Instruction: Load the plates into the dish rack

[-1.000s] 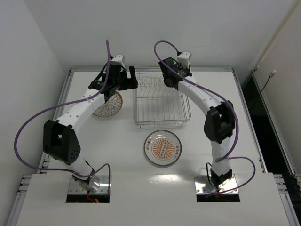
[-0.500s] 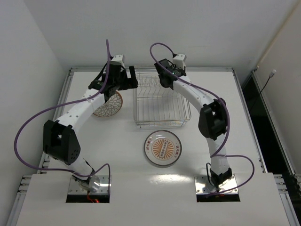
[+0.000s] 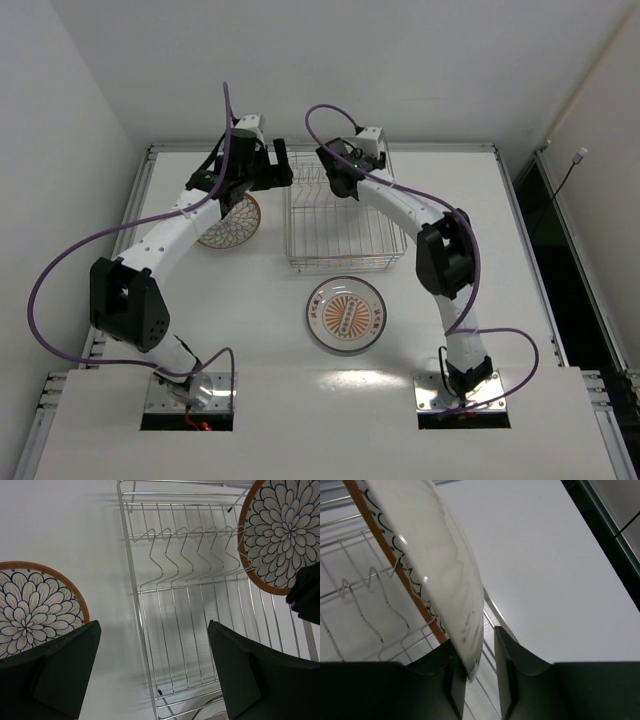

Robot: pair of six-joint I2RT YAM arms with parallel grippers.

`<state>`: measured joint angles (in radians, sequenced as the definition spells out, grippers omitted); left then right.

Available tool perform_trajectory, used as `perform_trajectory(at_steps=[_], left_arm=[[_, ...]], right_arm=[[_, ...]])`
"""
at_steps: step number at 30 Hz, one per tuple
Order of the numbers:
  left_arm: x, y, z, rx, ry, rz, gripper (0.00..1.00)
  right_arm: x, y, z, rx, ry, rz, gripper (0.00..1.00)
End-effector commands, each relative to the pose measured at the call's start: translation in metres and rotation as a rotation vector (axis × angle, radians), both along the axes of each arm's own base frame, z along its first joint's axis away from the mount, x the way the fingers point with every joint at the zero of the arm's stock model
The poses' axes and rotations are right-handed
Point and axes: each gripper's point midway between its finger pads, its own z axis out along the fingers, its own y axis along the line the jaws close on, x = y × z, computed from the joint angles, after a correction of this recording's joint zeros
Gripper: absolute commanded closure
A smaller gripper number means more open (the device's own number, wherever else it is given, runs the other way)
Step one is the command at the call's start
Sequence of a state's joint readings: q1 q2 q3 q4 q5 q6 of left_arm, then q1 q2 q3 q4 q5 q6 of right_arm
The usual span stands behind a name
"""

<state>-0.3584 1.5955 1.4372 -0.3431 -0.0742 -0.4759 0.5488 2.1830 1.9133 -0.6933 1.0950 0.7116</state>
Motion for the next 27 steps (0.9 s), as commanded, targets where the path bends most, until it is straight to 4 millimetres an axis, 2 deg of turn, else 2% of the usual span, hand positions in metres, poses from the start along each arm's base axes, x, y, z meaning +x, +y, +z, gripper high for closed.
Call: perform_trajectory(at_steps=[1,3,5,11,14,17,22,25,26,27], left_arm=[[0.001,0.002,0.047,-0.049,-0.107,0.004,0.13],[0.001,0.002,0.047,-0.049,-0.107,0.004,0.13],[0.001,0.002,0.047,-0.049,-0.107,0.004,0.13],[0.001,0.002,0.047,-0.049,-0.107,0.004,0.13],[0.001,0.002,0.047,-0.049,-0.107,0.004,0.13],[0.001,0.002,0.047,-0.049,-0.107,0.004,0.13],[0.002,0.004,0.047,-0.045,-0.108,0.012,0.13],[0.001,0.006,0.051,-0.045,-0.118,0.02,0.13],[0.001,0.006,0.051,-0.045,-0.118,0.02,0.13],[0.001,0.006,0.051,-0.045,-0.118,0.02,0.13]], right_arm=[[-0.009,0.008,0.0,0.002,-0.022,-0.004,0.73],[-0.01,0.01,-0.006,0.011,-0.005,0.007,0.71],[-0.011,0.011,-0.01,0.018,0.002,0.009,0.65],[-0.024,0.016,-0.025,0.103,0.038,0.034,0.65],[-0.024,0.017,-0.017,0.134,0.014,0.037,0.49],[-0.027,0.016,-0.001,0.149,-0.009,0.038,0.38],[-0.038,0.01,0.052,0.194,-0.074,0.064,0.36],[-0.044,0.015,0.066,0.236,-0.082,0.137,0.35],[-0.052,0.013,0.079,0.265,-0.111,0.161,0.35],[-0.057,0.013,0.083,0.268,-0.107,0.195,0.33]])
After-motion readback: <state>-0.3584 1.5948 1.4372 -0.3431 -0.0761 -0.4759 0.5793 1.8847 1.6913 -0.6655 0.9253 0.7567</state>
